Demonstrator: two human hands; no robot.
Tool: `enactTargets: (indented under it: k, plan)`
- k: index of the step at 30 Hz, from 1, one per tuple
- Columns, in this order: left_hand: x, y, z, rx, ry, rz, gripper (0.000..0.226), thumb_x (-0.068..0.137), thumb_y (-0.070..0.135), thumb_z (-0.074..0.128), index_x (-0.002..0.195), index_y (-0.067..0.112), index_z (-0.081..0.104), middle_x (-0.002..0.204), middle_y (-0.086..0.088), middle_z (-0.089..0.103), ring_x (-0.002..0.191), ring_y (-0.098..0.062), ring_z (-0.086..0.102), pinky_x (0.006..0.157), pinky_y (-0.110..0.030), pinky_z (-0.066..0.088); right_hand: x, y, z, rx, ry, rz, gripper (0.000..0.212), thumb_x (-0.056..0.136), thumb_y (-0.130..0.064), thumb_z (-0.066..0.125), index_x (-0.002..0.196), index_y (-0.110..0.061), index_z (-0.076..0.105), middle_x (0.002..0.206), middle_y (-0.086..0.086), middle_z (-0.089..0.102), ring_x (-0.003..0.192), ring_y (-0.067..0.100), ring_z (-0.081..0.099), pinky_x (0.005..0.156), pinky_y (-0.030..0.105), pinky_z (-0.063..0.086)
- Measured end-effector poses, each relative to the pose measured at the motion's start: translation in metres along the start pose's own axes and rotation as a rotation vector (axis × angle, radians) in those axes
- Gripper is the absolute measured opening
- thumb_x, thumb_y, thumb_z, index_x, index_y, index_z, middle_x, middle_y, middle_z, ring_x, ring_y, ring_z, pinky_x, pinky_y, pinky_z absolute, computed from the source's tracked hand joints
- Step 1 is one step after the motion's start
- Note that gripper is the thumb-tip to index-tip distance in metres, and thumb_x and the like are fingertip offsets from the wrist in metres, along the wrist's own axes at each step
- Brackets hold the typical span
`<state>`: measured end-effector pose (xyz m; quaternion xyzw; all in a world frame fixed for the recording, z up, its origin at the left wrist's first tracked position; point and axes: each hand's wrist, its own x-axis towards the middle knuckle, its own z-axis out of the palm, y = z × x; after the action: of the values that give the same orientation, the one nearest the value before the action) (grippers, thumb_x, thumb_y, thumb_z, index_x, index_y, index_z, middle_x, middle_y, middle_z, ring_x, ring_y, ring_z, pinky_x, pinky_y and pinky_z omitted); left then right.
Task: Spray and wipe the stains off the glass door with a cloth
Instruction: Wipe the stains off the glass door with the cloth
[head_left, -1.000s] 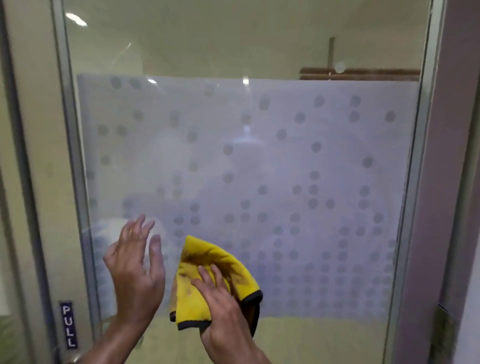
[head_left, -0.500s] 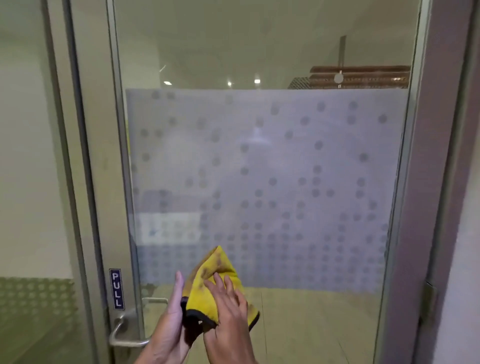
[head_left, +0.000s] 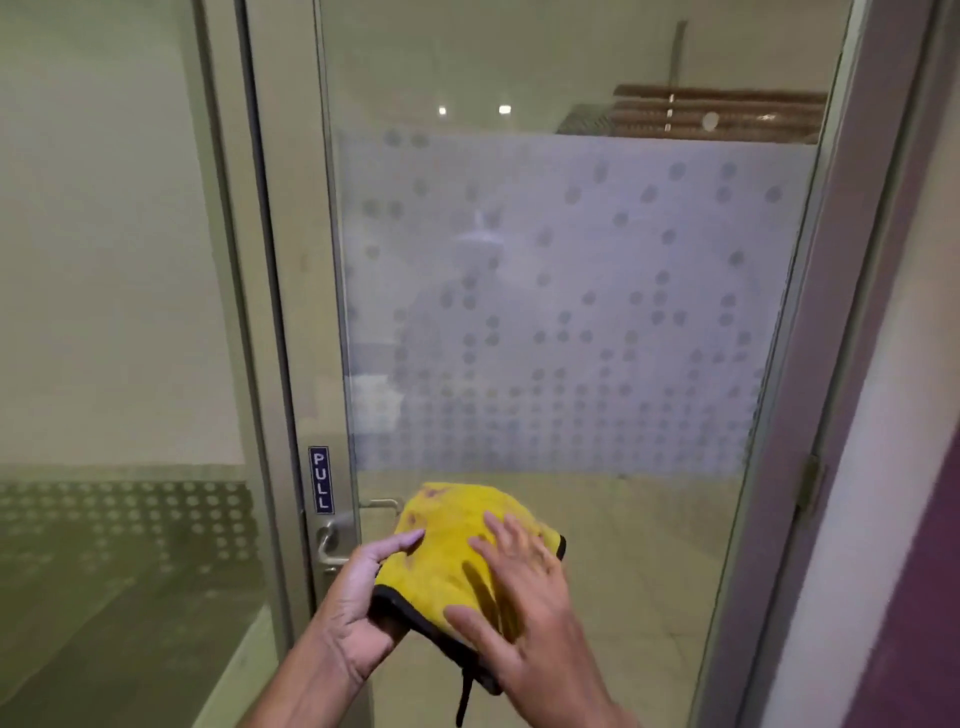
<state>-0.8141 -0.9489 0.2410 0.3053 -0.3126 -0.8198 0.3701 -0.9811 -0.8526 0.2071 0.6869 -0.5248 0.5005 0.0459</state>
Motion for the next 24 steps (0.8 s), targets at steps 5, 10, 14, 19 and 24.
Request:
enactTargets:
  k: [5,10,14,19,24]
  plan:
    - [-0.039,-0.004,-0.005,-0.104,-0.014,0.032,0.042,0.085,0.012,0.070,0.124,-0.003,0.070,0.125,-0.027,0.072,0.103,-0.045,0.075,0.075,-0.058,0.063,-0.030,0.001,-0.027,0.599,0.390,1.077,0.076,0.078,-0.061,0.068,0.143,-0.026,0.051,0.146,0.006,0.057,0.136,0.018,0.050,0.108,0.035,0.039]
    - [-0.081,-0.014,0.003,-0.144,-0.059,0.054,0.038,0.083,0.016,0.068,0.116,-0.003,0.076,0.123,-0.026,0.074,0.102,-0.043,0.076,0.077,-0.058,0.063,-0.055,-0.020,-0.026,1.557,-0.068,1.258,0.081,0.088,-0.064,0.060,0.145,-0.008,0.049,0.139,0.023,0.061,0.135,0.044,0.051,0.118,0.065,0.028]
    - [-0.115,-0.029,0.008,-0.138,-0.041,0.073,0.047,0.084,0.018,0.067,0.127,-0.001,0.069,0.132,-0.026,0.069,0.114,-0.045,0.071,0.100,-0.060,0.053,-0.056,-0.047,-0.047,1.715,-0.020,1.110,0.051,0.100,-0.032,0.061,0.141,-0.002,0.056,0.146,0.026,0.054,0.134,0.044,0.052,0.115,0.065,0.033]
    - [-0.164,-0.053,0.012,-0.060,0.009,0.091,0.038,0.084,0.018,0.068,0.115,-0.001,0.077,0.125,-0.024,0.074,0.106,-0.041,0.075,0.086,-0.062,0.061,-0.076,-0.063,-0.084,1.111,0.056,0.985,0.066,0.073,-0.014,0.083,0.135,-0.012,0.060,0.117,0.016,0.075,0.107,0.034,0.071,0.094,0.055,0.057]
    - [-0.219,-0.099,0.023,0.194,0.166,0.213,0.028,0.097,0.012,0.062,0.121,0.004,0.072,0.118,-0.019,0.077,0.096,-0.026,0.080,0.073,-0.040,0.067,-0.098,-0.080,-0.129,0.917,0.063,0.814,0.061,0.082,-0.004,0.080,0.134,-0.028,0.060,0.096,0.005,0.079,0.081,0.012,0.073,0.066,0.026,0.058]
